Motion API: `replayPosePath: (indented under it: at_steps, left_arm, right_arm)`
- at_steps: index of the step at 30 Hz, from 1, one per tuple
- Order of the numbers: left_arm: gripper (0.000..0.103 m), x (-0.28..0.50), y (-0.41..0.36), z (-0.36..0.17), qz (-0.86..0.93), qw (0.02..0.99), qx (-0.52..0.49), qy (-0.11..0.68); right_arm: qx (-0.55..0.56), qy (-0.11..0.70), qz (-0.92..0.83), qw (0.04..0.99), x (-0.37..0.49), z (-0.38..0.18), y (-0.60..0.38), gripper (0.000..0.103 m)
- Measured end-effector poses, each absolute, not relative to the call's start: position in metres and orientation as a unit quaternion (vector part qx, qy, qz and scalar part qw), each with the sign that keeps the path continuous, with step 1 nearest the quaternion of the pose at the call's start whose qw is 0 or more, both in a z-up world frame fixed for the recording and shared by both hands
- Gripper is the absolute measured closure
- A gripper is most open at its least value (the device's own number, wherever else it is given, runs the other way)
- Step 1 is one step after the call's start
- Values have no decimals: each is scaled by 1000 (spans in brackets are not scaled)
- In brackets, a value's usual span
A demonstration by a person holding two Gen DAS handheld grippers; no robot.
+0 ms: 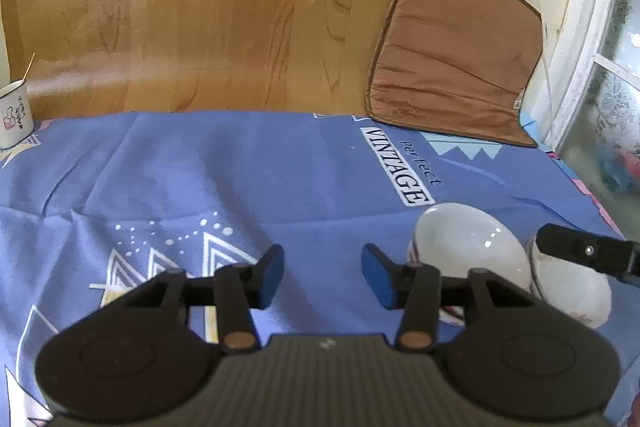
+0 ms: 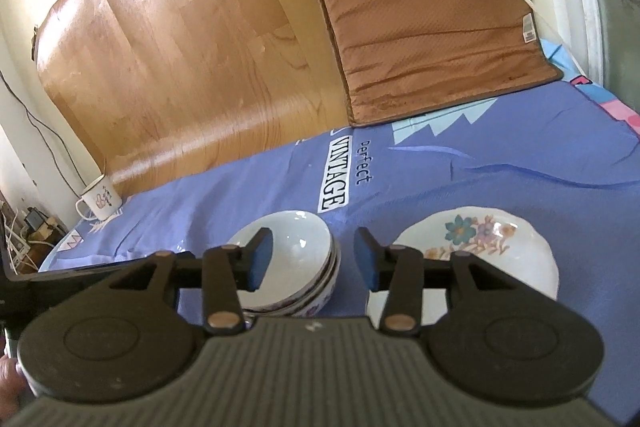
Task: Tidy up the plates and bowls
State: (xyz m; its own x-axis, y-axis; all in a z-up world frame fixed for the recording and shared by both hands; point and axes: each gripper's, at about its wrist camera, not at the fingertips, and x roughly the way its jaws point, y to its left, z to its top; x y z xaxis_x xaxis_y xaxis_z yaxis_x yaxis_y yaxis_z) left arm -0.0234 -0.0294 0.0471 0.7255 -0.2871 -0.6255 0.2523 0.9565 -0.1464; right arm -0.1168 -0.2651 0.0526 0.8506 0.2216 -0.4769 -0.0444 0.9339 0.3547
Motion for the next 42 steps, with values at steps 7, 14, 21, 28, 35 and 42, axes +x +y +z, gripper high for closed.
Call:
replayPosePath:
  at_steps: [7, 14, 21, 28, 35, 42]
  left_arm:
    - [21, -23, -28, 46, -137, 932, -20, 336]
    - [0, -28, -27, 51, -135, 939, -18, 316]
    - [0, -31, -33, 56, -138, 939, -3, 316]
    - [0, -37, -32, 65, -114, 949, -4, 293]
    - [0, -47, -32, 74, -63, 966, 15, 249]
    - [0, -48, -41, 71, -76, 960, 31, 266]
  right_arm:
    - [161, 264, 69, 948, -115, 53, -264, 53]
    - [161, 266, 64, 948, -113, 52, -266, 52]
    - [154, 262, 62, 951, -114, 55, -269, 52]
    - [150, 256, 59, 953, -113, 58, -275, 51]
    - [150, 255, 59, 954, -113, 58, -278, 49]
    - [132, 257, 80, 954, -107, 65, -276, 47]
